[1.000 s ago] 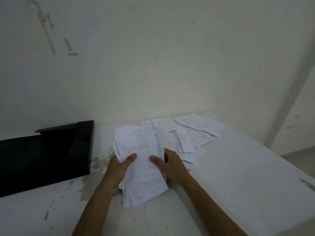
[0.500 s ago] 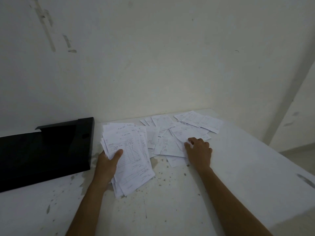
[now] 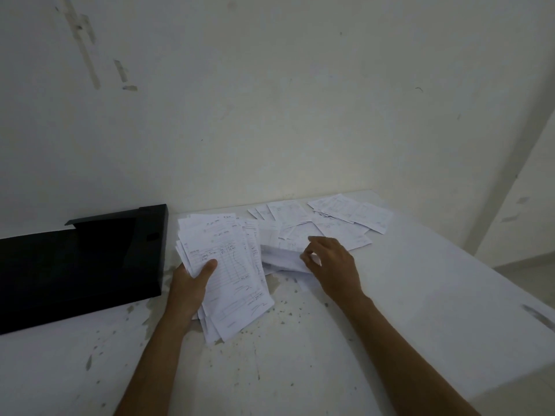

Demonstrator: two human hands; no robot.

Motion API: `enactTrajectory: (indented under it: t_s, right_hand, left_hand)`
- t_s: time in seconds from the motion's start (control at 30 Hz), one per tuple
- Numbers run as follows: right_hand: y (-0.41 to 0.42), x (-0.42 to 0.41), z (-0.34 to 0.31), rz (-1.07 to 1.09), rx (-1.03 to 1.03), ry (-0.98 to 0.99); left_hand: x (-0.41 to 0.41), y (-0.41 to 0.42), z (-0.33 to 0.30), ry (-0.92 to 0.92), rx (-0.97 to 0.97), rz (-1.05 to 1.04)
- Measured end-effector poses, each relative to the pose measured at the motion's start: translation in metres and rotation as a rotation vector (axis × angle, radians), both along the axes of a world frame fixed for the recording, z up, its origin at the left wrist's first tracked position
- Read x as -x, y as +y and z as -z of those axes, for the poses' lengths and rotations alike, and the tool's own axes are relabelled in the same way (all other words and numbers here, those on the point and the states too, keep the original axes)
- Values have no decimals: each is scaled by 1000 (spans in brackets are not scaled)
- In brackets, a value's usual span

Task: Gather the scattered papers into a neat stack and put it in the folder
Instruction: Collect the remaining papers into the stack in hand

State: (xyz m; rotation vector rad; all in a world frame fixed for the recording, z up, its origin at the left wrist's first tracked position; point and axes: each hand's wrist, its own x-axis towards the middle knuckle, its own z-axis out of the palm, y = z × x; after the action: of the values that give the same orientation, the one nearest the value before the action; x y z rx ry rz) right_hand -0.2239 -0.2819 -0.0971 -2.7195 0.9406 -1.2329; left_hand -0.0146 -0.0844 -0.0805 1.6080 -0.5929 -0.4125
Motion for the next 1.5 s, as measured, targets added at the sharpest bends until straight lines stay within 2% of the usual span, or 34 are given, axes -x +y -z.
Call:
enactTrajectory:
  t_s: [0.17,0.37,0.53,0.63,0.8,0.97,1.17,1.33,1.4,1.5]
  right_hand:
    - [3,-7,2,-98,-232,-6]
    - [2,-4,0,-135,-707,-352]
    - [0,-2,-2,-260,-902,-502]
    - [4,-7,-5,-284,-890,-538]
    - [16,-20,-5,-353,-803,-450]
    - [38,-29,-12,-445,-720,-298]
    - [54,-36,-6,-459,-576,-33]
    - [58,-42,2,-434,-387,-4]
    - [60,-44,3,-455,-387,-4]
    - [59,-45,0,-451,-474,-121]
  left_hand:
    - [-1,-1,-4,50,25,-1]
    - [-3,0,-5,112,79,5]
    - [0,-3,-9,104,85,18]
    - [2,-4,-9,102,99,49]
    - [7,-9,-7,128,100,72]
    - [15,-14,-6,141,127,89]
    - [17,-15,-8,195,128,118]
    - [22,-14,-8,207,133,128]
    - [25,-15,-6,230,128,131]
    - [27,-17,-5,237,133,156]
